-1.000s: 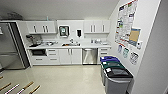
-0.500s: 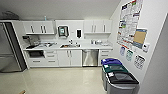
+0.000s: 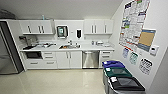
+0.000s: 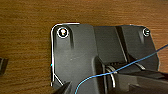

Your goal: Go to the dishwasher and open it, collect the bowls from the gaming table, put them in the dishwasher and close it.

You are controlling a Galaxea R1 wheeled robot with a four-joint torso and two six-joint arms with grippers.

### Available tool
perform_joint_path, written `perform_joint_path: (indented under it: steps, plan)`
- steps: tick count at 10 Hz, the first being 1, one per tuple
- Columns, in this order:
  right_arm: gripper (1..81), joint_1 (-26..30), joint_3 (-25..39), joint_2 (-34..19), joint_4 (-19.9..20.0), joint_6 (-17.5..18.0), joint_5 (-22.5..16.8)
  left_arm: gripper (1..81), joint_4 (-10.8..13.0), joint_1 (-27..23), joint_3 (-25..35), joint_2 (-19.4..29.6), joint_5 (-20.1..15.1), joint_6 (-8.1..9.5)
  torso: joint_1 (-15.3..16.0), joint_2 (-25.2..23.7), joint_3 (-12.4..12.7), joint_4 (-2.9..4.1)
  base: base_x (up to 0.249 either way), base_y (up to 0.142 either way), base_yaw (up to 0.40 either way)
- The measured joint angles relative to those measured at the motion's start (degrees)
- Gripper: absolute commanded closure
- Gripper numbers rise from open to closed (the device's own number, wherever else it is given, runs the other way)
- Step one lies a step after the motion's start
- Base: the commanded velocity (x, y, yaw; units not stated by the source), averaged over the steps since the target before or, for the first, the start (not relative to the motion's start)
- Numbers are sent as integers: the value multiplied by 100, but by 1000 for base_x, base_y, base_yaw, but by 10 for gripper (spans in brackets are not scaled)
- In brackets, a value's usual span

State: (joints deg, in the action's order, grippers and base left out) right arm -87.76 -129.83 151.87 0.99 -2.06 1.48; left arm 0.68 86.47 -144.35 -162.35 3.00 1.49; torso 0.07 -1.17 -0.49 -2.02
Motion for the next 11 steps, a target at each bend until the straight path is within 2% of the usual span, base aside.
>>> perform_joint_path:
  steps: [4,11]
  plan:
    - [10,0,-499,130,2,2,1,10,0,-6,-201,-27,11,-1,0,0,0,0,274,0,0]
    - [10,-5,-427,199,0,5,1,10,0,7,-199,-88,88,0,4,2,-2,0,233,0,0]
